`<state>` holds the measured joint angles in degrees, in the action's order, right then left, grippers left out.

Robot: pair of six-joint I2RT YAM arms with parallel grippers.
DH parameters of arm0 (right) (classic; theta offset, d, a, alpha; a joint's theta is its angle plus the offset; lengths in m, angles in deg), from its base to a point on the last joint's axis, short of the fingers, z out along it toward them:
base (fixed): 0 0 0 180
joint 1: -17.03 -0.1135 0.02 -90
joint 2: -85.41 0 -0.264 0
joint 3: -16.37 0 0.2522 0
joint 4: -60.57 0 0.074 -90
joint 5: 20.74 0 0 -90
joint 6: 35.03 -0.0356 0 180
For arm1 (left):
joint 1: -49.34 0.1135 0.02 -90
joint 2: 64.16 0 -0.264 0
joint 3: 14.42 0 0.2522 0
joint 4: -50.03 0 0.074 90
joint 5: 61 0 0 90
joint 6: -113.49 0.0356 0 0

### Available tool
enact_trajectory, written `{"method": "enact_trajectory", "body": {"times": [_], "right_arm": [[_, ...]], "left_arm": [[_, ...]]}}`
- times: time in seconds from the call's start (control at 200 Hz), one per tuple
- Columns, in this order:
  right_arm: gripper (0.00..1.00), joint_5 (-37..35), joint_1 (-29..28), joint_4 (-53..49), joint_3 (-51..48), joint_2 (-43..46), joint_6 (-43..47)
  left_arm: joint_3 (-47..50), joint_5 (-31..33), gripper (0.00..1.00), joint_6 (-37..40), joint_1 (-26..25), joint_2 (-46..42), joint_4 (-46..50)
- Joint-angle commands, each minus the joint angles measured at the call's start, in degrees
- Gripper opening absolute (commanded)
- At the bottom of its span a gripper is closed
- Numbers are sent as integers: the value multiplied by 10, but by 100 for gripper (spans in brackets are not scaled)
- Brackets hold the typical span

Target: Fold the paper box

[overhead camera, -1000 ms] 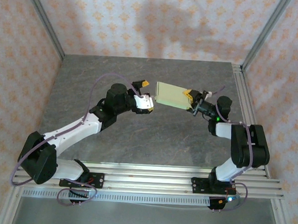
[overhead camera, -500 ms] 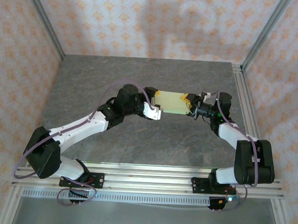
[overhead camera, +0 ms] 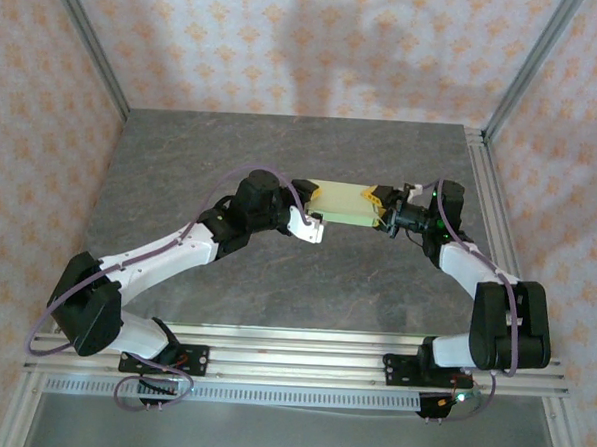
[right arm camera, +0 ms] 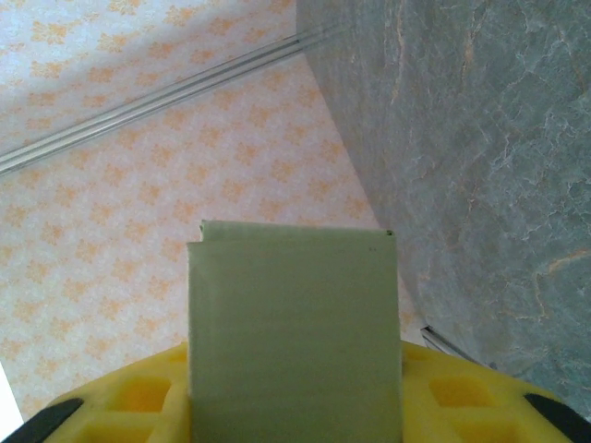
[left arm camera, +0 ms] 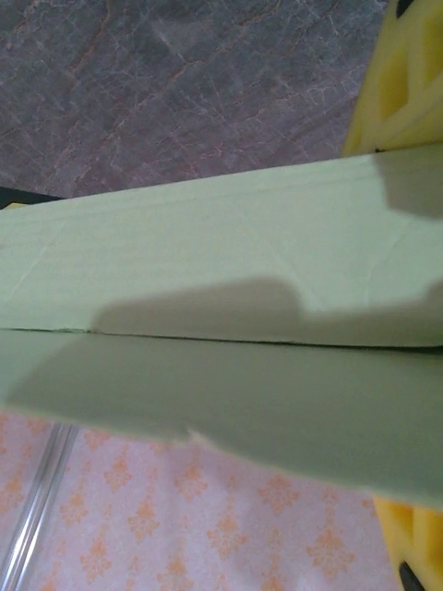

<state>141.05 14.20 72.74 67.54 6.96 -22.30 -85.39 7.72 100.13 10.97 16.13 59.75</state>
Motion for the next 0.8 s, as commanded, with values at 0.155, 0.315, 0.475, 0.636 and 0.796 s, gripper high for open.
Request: {"method": "enact_trajectory", "body": {"times": [0.155,0.315,0.475,0.636,0.796], "right_arm": [[40,8,0,-22,13,23,9],[42,2,0,-25,13,23,8],[43,1,0,-25,19,24,5],[61,-10,1,-25,25,28,8],[87,-39,13,-69,26,46,43]], "left_arm": [[1,22,47,5,-1,-12,-9],[-1,18,40,-4,-1,-9,-2],[0,15,35,-13,-1,-9,1],[-11,9,34,-27,0,-2,30],[-2,-9,34,-69,5,0,33]]}}
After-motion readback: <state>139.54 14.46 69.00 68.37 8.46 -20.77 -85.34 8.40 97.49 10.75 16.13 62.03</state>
